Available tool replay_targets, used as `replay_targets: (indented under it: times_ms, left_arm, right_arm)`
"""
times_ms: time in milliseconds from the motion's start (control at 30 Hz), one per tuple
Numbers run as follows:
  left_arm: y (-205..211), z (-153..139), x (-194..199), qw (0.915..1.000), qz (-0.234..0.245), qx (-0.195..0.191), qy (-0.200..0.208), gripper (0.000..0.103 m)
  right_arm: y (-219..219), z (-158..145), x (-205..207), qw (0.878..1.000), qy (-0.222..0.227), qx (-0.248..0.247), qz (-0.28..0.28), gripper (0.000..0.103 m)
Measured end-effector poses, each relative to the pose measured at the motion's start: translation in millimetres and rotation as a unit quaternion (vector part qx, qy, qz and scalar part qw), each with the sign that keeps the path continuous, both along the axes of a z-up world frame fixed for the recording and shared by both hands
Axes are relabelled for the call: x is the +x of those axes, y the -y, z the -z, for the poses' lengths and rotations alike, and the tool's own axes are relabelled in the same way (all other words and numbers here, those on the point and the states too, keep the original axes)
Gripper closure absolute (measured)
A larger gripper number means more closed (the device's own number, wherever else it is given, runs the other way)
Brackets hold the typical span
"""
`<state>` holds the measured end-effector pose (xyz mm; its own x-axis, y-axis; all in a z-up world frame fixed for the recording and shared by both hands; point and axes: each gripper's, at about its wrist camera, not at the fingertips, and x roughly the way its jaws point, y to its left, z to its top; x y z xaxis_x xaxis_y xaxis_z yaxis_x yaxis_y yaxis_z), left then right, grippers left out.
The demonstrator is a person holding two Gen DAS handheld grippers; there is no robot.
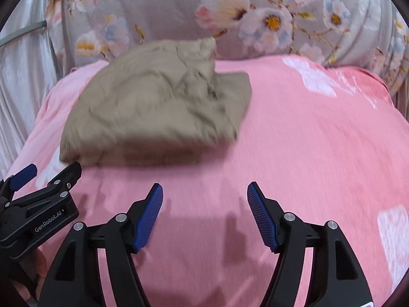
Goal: Fold large clothes
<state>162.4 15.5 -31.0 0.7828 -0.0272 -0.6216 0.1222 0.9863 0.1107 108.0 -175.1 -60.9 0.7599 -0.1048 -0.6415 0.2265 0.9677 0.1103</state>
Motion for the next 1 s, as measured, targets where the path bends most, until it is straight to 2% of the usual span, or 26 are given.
replay_targets:
  times_ms: [100,167,267,367,500,667,1000]
  left_arm:
    - [4,12,-18,0.9996,0.001,0.011,-0.025,0.007]
    - [2,14,-29,0.9994,-0.002,0.001,-0.036,0.007]
    - [0,19,-41,0.9986,-0.003,-0.012,-0.052,0.006]
    - [-2,26,-50,0.9972,-0.02,-0.008,-0.072,0.007]
    - [-10,28,-56,0.9961,-0.032,-0.028,-0.078,0.007]
    - [-6,29,-58,0.9965,-0.029,-0.015,-0.077,0.006]
    - [-6,29,-60,0.9966,-0.039,-0.007,-0.073,0.007]
  right_arm:
    - [1,11,-21,1.0,-0.02,0.012,0.006,0.034]
    - [0,14,-32,1.0,-0.022,0.014,0.005,0.032]
    - [-10,19,-44,0.999,-0.032,0.0,-0.004,0.031]
    - [-26,22,-54,0.999,-0.037,-0.031,-0.01,0.031]
    - [-35,24,-60,0.998,-0.037,-0.043,-0.015,0.03]
    - [-36,26,-58,0.997,-0.047,-0.052,-0.013,0.03]
    - [-23,27,-61,0.999,-0.042,-0.025,0.006,0.03]
